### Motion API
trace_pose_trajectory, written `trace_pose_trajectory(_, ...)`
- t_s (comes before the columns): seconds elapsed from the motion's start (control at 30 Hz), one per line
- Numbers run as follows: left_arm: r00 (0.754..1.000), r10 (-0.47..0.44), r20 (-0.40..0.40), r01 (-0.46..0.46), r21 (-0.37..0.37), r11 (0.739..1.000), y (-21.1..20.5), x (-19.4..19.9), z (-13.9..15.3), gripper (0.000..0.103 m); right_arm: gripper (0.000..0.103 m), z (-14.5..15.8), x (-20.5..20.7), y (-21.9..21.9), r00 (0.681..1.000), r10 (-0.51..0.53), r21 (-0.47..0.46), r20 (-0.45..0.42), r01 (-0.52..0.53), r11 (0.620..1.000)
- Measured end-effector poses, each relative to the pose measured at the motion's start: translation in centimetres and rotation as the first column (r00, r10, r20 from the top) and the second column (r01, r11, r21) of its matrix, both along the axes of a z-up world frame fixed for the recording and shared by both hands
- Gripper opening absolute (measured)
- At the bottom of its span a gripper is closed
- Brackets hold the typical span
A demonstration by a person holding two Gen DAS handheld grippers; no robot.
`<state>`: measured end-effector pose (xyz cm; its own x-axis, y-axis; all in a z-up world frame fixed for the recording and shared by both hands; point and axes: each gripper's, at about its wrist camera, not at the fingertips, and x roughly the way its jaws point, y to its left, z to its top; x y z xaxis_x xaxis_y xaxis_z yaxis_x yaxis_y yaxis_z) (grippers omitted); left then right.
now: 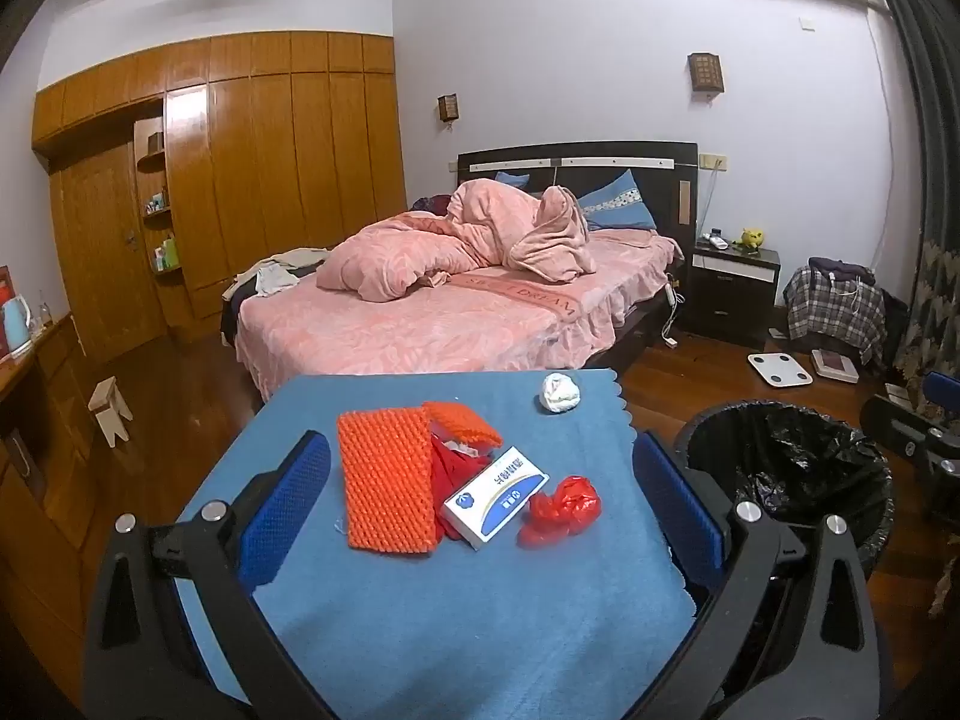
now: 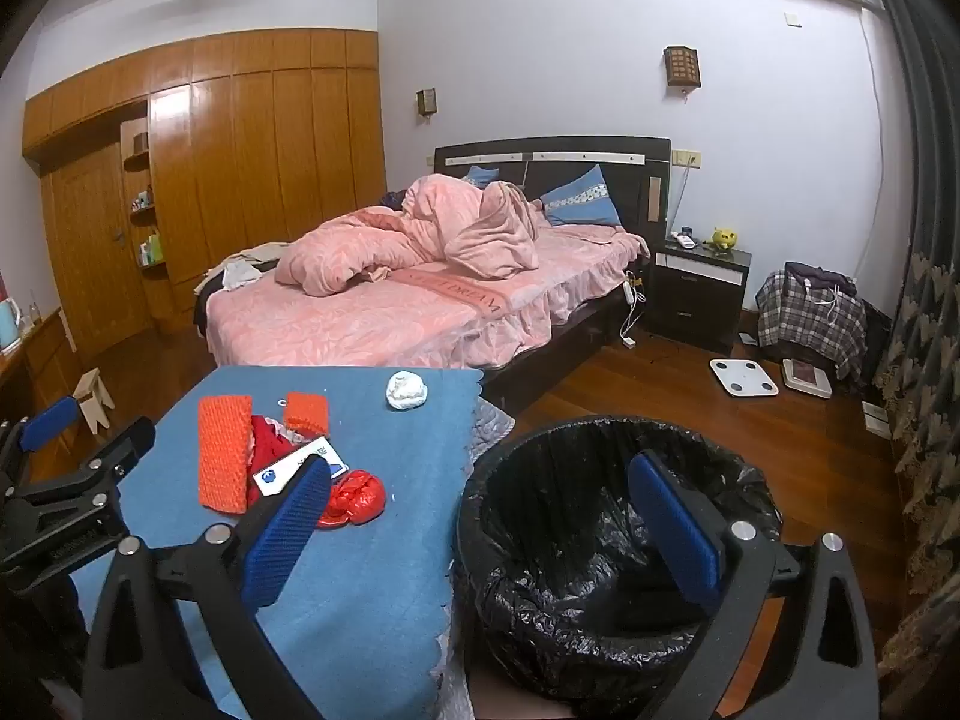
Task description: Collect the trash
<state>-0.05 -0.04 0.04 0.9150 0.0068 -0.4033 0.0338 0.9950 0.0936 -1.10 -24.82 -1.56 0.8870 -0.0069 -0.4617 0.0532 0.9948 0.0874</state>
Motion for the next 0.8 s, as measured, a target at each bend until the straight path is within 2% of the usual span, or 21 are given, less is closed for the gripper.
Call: trace_pose_trajectory(0.8, 1.0, -0.005, -0.003, 0.005, -0.01, 1.0, 0.06, 0.0, 0.01, 0.098, 0.097, 0.0, -0.07, 0.07, 1.0, 0.0, 0.001, 0.005, 0.0, 1.0)
